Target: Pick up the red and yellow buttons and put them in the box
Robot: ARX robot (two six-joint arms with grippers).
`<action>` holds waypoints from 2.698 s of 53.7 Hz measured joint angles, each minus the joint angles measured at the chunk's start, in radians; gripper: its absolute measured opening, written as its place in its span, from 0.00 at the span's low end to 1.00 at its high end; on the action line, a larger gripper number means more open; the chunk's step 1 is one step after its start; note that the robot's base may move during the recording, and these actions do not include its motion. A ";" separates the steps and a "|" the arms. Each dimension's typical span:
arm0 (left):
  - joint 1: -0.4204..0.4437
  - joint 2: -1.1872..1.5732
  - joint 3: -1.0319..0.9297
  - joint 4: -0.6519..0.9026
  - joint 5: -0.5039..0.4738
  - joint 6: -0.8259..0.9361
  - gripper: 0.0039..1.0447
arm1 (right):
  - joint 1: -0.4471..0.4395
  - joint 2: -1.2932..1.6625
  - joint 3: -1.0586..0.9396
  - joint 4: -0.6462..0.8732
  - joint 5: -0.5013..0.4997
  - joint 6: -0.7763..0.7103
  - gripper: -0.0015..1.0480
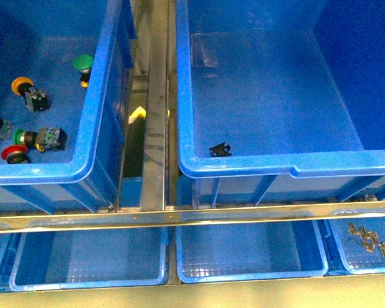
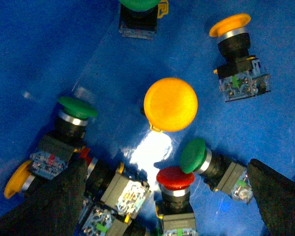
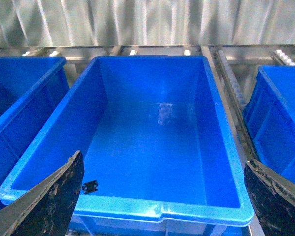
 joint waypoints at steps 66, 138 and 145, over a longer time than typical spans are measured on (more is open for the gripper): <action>0.019 0.299 0.288 -0.040 0.066 0.058 0.84 | 0.000 0.000 0.000 0.000 0.000 0.000 0.94; 0.055 -0.342 0.000 -0.300 0.728 -0.400 0.32 | 0.000 0.000 0.000 0.000 0.000 0.000 0.94; -0.013 -0.402 -0.042 -0.307 0.779 -0.425 0.32 | 0.000 0.000 0.000 0.000 0.000 0.000 0.94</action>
